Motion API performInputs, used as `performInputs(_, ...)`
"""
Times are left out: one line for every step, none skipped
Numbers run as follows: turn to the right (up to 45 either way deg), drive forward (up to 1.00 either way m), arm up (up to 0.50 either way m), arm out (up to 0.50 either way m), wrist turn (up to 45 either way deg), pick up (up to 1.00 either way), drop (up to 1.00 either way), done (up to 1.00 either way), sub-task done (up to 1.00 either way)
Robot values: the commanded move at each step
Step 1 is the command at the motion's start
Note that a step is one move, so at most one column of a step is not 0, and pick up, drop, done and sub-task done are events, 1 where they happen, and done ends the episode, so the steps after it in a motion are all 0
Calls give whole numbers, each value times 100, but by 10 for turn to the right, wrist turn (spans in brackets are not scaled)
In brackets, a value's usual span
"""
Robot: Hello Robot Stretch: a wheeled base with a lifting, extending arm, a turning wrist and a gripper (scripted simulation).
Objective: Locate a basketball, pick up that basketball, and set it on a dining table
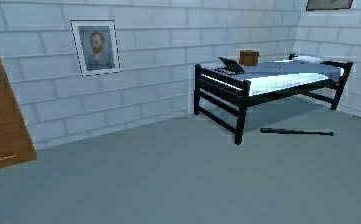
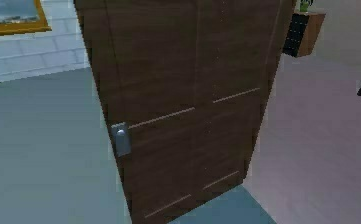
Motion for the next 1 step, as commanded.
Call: performInputs(150, 0, 0, 0, 0, 0, 0, 0, 0)
